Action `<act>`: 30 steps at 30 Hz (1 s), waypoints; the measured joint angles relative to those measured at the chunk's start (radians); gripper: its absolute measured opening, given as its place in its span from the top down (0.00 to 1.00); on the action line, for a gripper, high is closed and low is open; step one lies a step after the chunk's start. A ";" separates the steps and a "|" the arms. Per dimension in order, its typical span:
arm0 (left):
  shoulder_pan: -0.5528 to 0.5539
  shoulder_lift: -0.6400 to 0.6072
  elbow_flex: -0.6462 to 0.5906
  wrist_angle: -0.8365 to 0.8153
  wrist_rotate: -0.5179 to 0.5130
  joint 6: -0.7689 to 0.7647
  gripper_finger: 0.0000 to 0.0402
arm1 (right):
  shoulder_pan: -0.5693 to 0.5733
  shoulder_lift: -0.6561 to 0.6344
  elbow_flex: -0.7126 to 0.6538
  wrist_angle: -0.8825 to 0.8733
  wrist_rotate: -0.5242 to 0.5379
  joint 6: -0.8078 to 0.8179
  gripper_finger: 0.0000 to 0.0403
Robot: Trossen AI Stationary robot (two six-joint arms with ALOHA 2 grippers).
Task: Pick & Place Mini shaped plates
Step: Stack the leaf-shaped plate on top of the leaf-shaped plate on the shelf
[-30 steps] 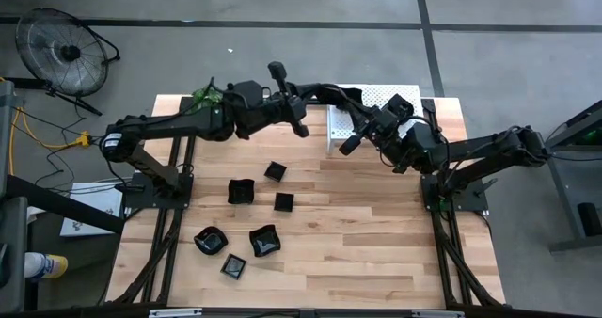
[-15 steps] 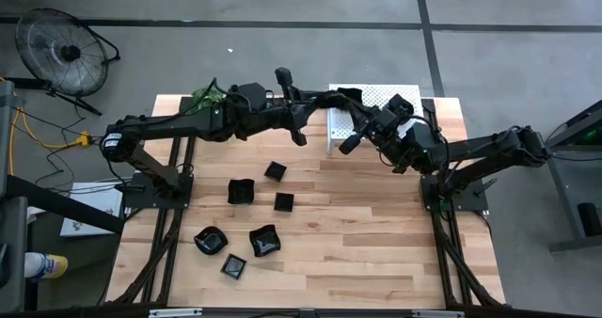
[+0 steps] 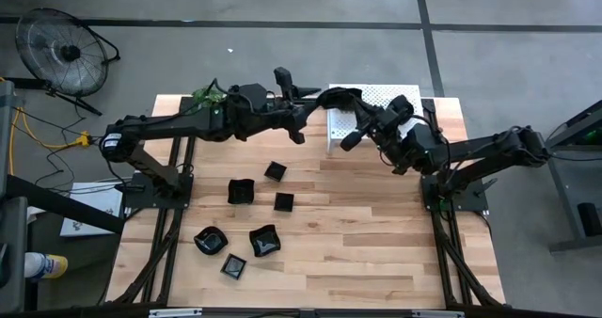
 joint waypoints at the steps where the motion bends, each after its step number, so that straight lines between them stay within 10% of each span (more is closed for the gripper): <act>1: 0.000 -0.008 0.000 0.005 -0.002 0.000 0.65 | 0.000 -0.006 0.000 -0.003 0.010 -0.001 1.00; 22: 0.037 -0.206 0.001 -0.324 -0.039 0.045 0.64 | 0.000 -0.346 0.001 -0.077 0.513 -0.370 1.00; 30: 0.143 -0.211 0.001 -0.345 0.159 -0.013 0.64 | -0.001 -0.434 0.022 -0.071 0.649 -0.496 1.00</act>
